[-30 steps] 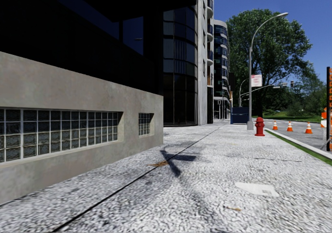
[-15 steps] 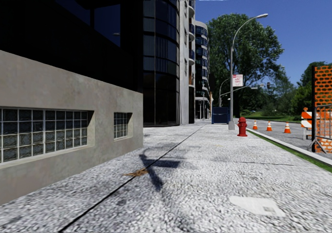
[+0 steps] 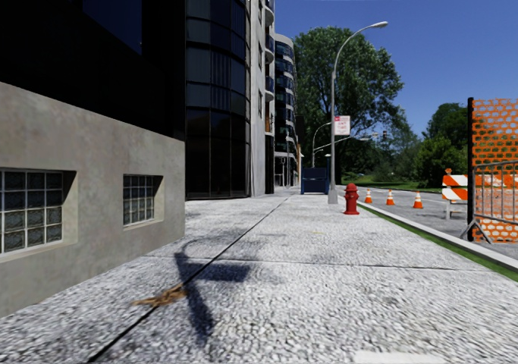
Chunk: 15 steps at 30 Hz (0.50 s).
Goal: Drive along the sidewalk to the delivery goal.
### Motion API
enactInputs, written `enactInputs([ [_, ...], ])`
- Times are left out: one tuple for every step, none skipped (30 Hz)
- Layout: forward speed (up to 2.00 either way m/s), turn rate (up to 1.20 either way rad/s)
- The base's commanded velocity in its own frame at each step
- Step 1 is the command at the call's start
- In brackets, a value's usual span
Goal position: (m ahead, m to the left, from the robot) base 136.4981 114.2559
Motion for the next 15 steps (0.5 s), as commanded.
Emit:
enactInputs([
  [2.0, 0.0],
  [2.0, 0.0],
  [2.0, 0.0],
  [2.0, 0.0],
  [2.0, 0.0],
  [2.0, 0.0],
  [2.0, 0.0],
  [2.0, 0.0],
  [2.0, 0.0],
  [2.0, 0.0],
  [2.0, 0.0],
  [2.0, 0.0],
  [2.0, 0.0],
  [2.0, 0.0],
  [2.0, 0.0],
])
